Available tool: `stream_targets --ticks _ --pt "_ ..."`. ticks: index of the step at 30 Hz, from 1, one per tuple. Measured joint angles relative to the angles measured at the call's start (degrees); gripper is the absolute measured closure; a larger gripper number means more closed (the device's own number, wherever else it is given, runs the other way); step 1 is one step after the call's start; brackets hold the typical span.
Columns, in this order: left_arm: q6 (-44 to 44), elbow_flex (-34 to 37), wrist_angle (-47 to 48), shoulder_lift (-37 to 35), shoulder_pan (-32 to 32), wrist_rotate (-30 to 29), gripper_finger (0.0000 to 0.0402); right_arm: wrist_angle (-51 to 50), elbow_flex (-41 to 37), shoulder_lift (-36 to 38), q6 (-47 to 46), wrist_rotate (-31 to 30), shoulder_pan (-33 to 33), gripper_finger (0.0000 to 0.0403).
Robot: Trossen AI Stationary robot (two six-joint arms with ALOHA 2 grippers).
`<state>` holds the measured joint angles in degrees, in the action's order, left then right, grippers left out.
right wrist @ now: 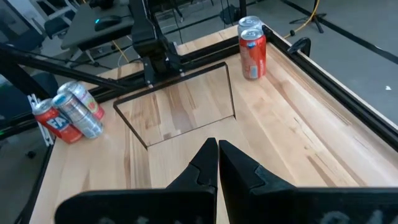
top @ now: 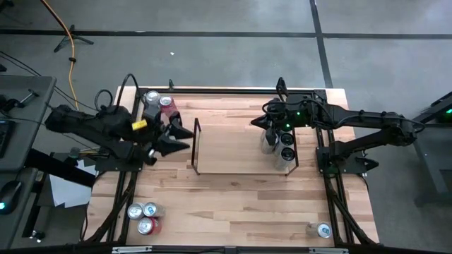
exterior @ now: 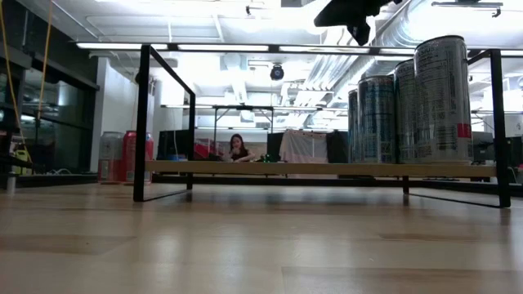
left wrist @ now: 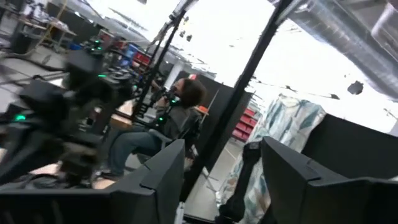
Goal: Place canned beverage on shelf
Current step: Put the blue soda can on the shelf aligned with the other blue soda cans
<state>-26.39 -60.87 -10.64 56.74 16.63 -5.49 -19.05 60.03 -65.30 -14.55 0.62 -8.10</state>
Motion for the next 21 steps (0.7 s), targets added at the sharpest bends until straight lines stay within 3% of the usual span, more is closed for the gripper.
stream_targets --ticks 5,8,14,17,21 --pt "3.19 -8.26 1.73 6.72 6.72 -4.14 0.0192 -0.02 0.0 0.0 1.4 0.0 -0.02 0.0402" --pt "4.04 -13.84 9.22 9.03 8.88 -5.37 0.0172 -0.01 0.0 0.0 2.94 0.02 -0.02 0.0402" --pt "-0.87 -27.15 40.16 11.56 11.82 -6.3 0.0154 -0.02 0.0 0.0 2.99 0.02 -0.15 0.0402" --pt "-8.94 -31.27 55.08 12.48 14.43 -6.37 0.0155 -0.04 -0.02 0.0 2.99 -0.06 -0.15 0.0402" --pt "-23.73 -31.79 73.54 13.85 20.11 -6.3 0.0155 -0.28 -0.02 0.0 3.02 -2.02 -0.15 0.0402"
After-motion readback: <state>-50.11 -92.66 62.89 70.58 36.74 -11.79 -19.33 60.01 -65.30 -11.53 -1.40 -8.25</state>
